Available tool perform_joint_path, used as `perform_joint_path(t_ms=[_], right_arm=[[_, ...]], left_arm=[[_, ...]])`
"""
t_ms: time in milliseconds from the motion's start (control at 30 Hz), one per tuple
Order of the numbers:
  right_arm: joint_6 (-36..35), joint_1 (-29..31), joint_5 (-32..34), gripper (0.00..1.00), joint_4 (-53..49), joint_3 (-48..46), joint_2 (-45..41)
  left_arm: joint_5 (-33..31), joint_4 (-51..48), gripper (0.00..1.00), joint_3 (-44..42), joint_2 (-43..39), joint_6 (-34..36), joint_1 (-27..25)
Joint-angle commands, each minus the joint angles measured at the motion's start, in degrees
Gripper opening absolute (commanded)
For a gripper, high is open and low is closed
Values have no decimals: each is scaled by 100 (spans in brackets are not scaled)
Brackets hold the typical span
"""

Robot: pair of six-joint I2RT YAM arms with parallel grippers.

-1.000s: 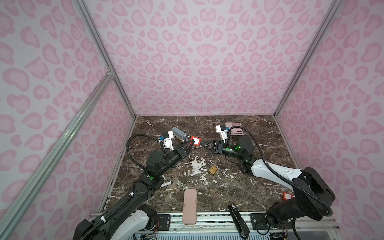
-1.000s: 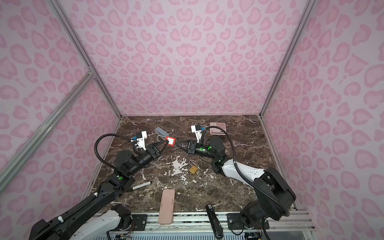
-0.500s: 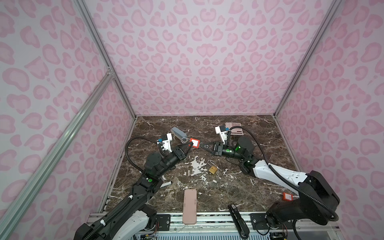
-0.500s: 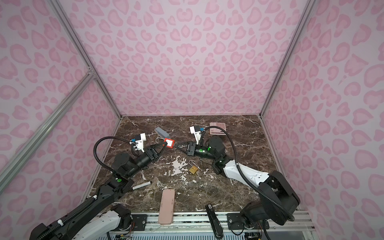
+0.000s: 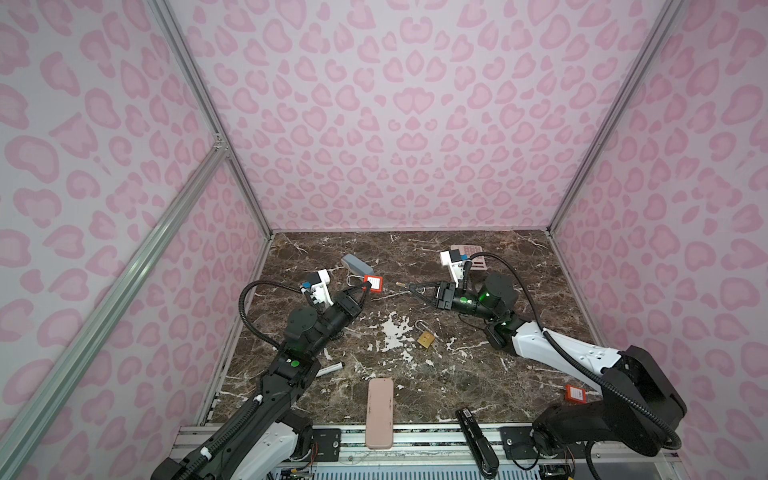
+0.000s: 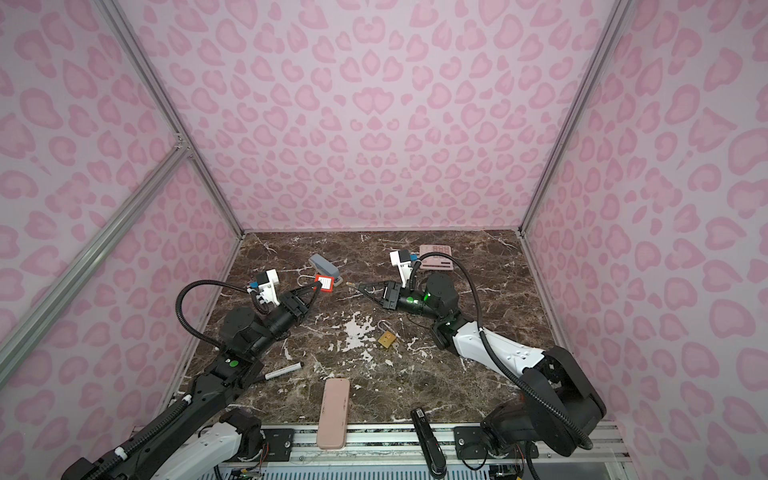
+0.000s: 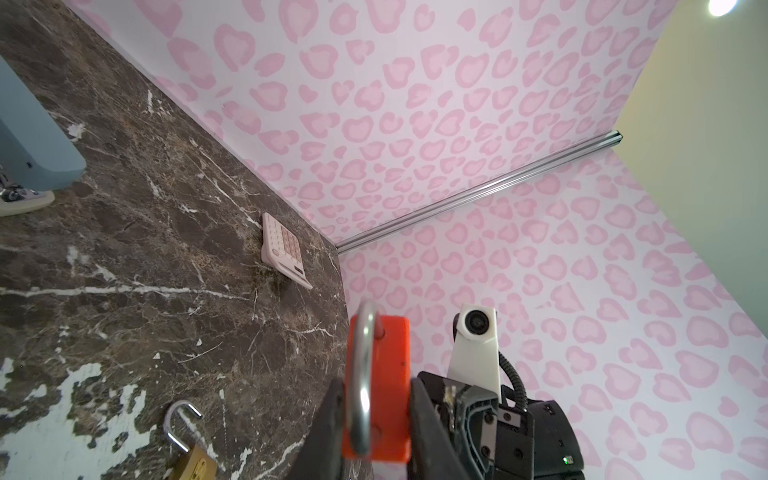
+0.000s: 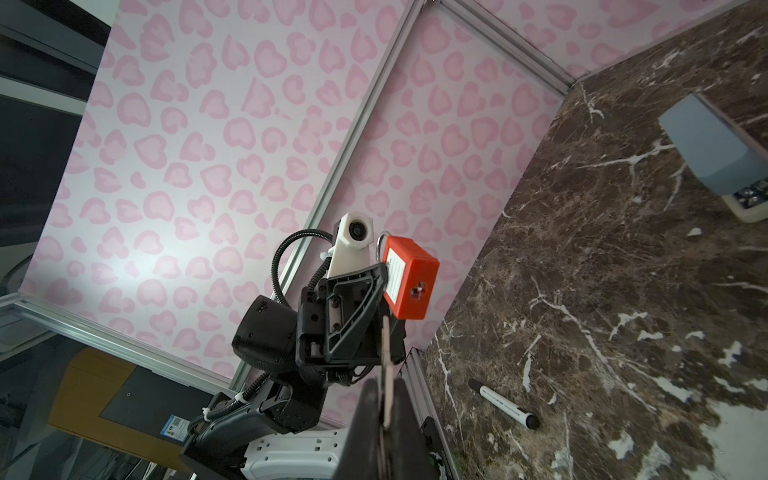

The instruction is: Lock with the key

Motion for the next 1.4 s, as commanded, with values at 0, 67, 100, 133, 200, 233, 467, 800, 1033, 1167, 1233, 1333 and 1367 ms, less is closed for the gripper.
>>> perform_joint_path(t_ms=[0, 67, 100, 133, 200, 233, 467, 800, 1033, 1167, 1233, 1333, 1367], right_arm=[[-29, -116, -158, 0, 177, -83, -85], [-79, -212, -169, 0, 85, -145, -174], [-112, -270, -184, 0, 20, -173, -216], [-145, -328, -194, 0, -49, -201, -265], [-200, -419, -231, 0, -161, -265, -345], [-234, -465, -253, 0, -212, -293, -376], [-373, -654, -278, 0, -525, -403, -576], [-606, -691, -247, 0, -1025, -384, -805], [-712, -690, -226, 0, -1248, -376, -906], [-699, -690, -227, 0, -1254, -394, -923], [-704, -692, -229, 0, -1282, -402, -954], [-738, -694, -221, 0, -1336, -402, -990], [-738, -692, -217, 0, -1341, -403, -994]], left_arm=[[-158, -109, 4, 20, -50, 214, 41], [-92, -256, 4, 43, -1, 327, 58], [-18, -368, 4, 60, 57, 410, 74], [56, -454, 4, 78, 147, 503, 75], [221, -559, 4, 78, 383, 674, 72], [346, -570, 4, 56, 551, 738, 76], [1065, -1361, 3, 483, 2110, 2062, 72], [1806, -2237, 3, 1141, 3420, 3286, 76], [1884, -2258, 3, 1131, 4009, 3517, 83], [1968, -2155, 3, 1105, 4259, 3523, 92], [2051, -2168, 4, 1138, 4362, 3539, 92], [2024, -2225, 15, 1166, 4440, 3584, 98], [2003, -2239, 19, 1163, 4449, 3584, 109]])
